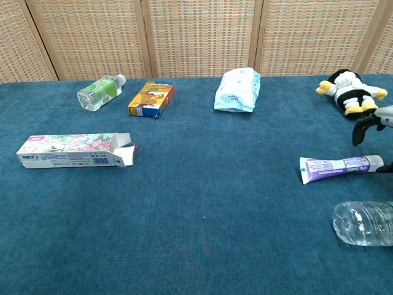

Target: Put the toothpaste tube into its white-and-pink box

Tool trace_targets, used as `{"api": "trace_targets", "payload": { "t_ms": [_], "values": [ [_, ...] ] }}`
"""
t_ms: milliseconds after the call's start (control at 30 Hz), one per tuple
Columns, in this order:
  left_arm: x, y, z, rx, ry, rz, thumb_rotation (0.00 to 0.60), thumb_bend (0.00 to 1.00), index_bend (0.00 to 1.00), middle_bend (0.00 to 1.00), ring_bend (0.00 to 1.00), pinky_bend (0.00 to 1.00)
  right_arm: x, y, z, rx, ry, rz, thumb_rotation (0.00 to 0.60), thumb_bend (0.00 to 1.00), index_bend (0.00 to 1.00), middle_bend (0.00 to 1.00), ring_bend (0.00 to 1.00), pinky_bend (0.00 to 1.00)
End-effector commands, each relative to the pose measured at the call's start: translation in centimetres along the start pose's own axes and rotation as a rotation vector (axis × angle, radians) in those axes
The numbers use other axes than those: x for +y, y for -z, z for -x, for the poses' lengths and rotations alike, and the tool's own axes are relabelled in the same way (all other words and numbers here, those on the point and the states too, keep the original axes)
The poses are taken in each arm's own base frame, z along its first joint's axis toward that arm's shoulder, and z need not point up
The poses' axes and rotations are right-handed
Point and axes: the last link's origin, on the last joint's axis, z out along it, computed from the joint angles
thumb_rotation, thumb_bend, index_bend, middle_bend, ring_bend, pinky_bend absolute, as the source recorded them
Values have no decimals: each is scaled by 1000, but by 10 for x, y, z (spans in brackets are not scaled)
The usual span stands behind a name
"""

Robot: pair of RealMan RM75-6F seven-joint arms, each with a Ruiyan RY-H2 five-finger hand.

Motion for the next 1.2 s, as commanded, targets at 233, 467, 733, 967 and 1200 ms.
{"api": "trace_targets", "payload": {
  "t_ms": [233,467,733,967,1200],
  "values": [
    [-2,-1,0,4,3,-12,600,181,0,0,0,0,-16,-12,7,-25,5,-52,600,352,381,349,205,244],
    [-3,-3,0,-2,5,-18,600,182,0,0,0,0,-19,-13,10,-41,23,-62,600,357,385,349,205,244],
    [-4,-4,0,-2,7,-19,600,182,0,0,0,0,-19,-17,13,-47,11,-61,600,397,448,400,236,260],
    [-2,-5,1,-8,8,-14,600,181,0,0,0,0,-21,-17,14,-33,-13,-80,600,487,563,507,336,335],
    [6,-13,-3,-12,-6,26,600,182,0,0,0,0,-20,-11,4,11,-80,-100,600,544,636,575,407,396]
  ]
}}
